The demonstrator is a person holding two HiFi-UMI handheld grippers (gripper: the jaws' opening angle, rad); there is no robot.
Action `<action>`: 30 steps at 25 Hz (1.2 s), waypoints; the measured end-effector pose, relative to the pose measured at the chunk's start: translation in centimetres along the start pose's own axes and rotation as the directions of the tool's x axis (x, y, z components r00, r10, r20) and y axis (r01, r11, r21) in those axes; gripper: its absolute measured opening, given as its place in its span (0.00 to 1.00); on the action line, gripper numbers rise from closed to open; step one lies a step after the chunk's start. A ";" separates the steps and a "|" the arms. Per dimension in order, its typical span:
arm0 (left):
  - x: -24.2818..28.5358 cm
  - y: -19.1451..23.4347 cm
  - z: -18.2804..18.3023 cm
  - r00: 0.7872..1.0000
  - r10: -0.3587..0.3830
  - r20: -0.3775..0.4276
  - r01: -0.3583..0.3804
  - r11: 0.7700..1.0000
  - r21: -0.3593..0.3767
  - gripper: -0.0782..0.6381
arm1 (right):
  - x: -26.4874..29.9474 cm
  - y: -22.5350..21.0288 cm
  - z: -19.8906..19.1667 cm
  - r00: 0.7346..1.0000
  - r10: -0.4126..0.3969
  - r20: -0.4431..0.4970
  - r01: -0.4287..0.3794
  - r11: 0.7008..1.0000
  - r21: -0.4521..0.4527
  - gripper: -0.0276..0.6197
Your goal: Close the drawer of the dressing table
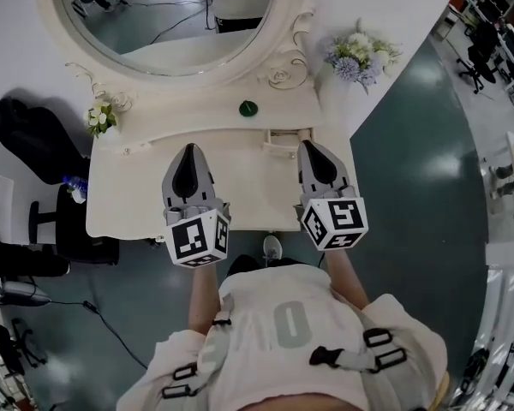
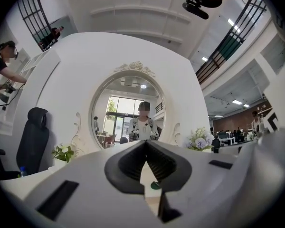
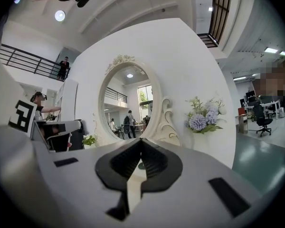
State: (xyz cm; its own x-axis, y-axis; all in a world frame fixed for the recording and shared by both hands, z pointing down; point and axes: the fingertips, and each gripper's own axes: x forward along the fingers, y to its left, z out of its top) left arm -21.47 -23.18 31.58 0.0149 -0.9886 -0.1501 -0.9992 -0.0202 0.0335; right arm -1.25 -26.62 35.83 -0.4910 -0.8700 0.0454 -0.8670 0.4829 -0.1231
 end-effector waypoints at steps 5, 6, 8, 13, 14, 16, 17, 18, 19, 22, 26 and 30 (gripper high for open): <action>2.7 -0.2 0.3 1.000 -0.016 0.004 0.016 1.000 0.003 0.14 | 2.0 -0.6 0.4 1.000 -0.004 0.003 0.004 1.000 0.007 0.06; 3.1 -0.2 0.4 1.000 -0.024 0.008 0.024 1.000 0.004 0.13 | 2.3 -0.5 0.4 1.000 -0.004 0.005 0.004 1.000 0.010 0.07; 4.0 0.0 0.6 0.999 -0.040 0.015 0.040 0.999 0.002 0.14 | 2.8 -0.6 0.5 1.000 -0.011 0.004 0.011 1.000 0.009 0.14; 5.3 0.7 0.0 0.997 -0.076 -0.006 0.076 0.997 -0.007 0.14 | 3.3 -0.8 0.3 0.998 -0.057 0.005 0.057 0.998 0.023 0.18; 5.6 0.8 0.0 0.997 -0.081 -0.008 0.081 0.997 -0.008 0.14 | 3.5 -0.9 0.4 0.998 -0.061 0.008 0.061 0.997 0.038 0.20; 6.0 1.0 -0.1 0.996 -0.090 -0.008 0.089 0.996 -0.012 0.13 | 4.0 -1.0 0.4 0.998 -0.055 0.008 0.054 0.996 0.075 0.28; 6.1 1.1 -0.1 0.996 -0.093 -0.010 0.093 0.996 -0.014 0.14 | 4.3 -1.1 0.3 0.999 -0.051 0.000 0.051 0.995 0.085 0.33; 6.2 1.1 -0.2 0.995 -0.096 -0.012 0.095 0.995 -0.014 0.14 | 4.6 -1.1 0.0 0.999 -0.051 -0.013 0.052 0.995 0.088 0.38; 6.2 1.2 -0.3 0.995 -0.098 -0.015 0.098 0.995 -0.015 0.14 | 4.8 -1.2 -0.3 0.998 -0.054 -0.029 0.057 0.995 0.085 0.41; 6.2 1.5 -0.8 0.994 -0.105 -0.029 0.105 0.994 -0.014 0.14 | 5.3 -1.3 -1.6 0.994 -0.073 -0.077 0.077 0.995 0.056 0.46; 6.6 2.3 -0.6 0.994 -0.103 -0.023 0.103 0.995 -0.007 0.14 | 6.2 -2.0 -3.6 0.987 -0.087 -0.137 0.095 0.994 0.053 0.52; 6.6 3.1 -0.9 0.995 -0.093 -0.024 0.092 0.996 -0.016 0.14 | 6.3 -3.2 -7.2 0.967 -0.129 -0.221 0.140 0.989 0.037 0.54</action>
State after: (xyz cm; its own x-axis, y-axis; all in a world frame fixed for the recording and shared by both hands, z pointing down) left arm -24.48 -29.87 31.54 0.1083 -0.9857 -0.1288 -0.9929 -0.1137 0.0350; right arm -2.19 -32.92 43.63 -0.3819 -0.8811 0.2789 -0.9235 0.3521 -0.1524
